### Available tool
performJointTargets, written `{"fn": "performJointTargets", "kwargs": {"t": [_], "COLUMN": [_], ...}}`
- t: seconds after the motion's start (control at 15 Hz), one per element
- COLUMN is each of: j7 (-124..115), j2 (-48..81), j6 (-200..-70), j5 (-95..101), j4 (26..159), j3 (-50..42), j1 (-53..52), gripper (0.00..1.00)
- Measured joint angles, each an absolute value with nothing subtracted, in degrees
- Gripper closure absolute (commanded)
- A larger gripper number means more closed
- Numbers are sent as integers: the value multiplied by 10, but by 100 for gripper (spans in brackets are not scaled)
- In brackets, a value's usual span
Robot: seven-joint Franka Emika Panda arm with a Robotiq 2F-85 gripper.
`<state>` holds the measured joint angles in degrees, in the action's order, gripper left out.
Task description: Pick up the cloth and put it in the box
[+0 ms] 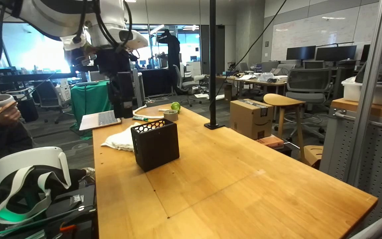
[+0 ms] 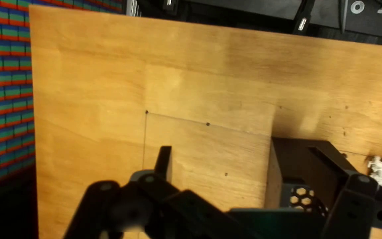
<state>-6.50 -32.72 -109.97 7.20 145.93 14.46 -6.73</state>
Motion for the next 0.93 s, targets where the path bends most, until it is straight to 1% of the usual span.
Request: {"fn": "performJointTargets", "kwargs": {"t": [0.27, 0.4, 0.67, 0.93], "j7": [-48, -35, -1, 60], "j2": [-256, -219, -142, -76], "j6": [-1102, -1123, -1215, -1325], "j5": [100, 113, 146, 155], "j4": [1373, 1340, 1302, 1292], "j3": [189, 205, 220, 221], "j1": [-112, -131, -157, -175], "gripper": [0, 0, 0, 0]}}
